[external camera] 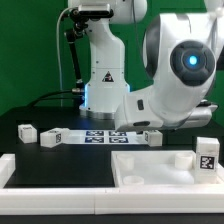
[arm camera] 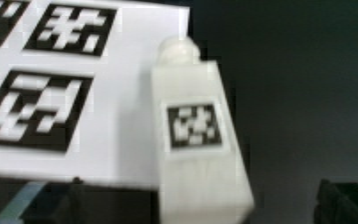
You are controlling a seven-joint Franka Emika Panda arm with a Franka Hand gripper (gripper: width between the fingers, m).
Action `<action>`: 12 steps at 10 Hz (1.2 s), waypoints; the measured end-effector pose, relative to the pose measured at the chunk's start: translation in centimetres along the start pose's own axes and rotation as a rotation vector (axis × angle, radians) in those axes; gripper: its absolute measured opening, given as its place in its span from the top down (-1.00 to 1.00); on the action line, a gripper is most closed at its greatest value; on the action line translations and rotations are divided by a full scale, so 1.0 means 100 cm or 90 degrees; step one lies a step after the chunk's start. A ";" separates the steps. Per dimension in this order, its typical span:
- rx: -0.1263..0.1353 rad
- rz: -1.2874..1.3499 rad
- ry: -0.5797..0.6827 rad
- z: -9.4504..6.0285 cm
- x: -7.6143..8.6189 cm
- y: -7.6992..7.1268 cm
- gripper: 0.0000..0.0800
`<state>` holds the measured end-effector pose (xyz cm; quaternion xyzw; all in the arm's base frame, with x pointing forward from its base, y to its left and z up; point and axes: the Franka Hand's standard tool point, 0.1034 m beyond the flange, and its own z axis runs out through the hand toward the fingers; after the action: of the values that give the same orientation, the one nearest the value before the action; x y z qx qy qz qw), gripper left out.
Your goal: Assemble square table
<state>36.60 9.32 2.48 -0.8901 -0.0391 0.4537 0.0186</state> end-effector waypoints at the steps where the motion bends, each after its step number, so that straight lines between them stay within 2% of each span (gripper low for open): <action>1: -0.003 -0.005 -0.008 0.009 0.000 -0.004 -0.62; 3: -0.008 -0.006 -0.009 0.021 -0.001 -0.006 -0.62; 6: -0.006 -0.004 -0.009 0.020 0.000 -0.004 -0.61; 8: -0.005 -0.003 -0.009 0.020 0.000 -0.004 0.24; 12: -0.003 -0.002 -0.009 0.020 0.000 -0.002 0.28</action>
Offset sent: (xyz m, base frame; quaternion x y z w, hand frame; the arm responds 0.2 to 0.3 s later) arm 0.0000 0.0000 0.0000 0.0000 0.0000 0.0000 1.0000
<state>34.96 9.55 1.33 -0.8868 -0.0416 0.4599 0.0169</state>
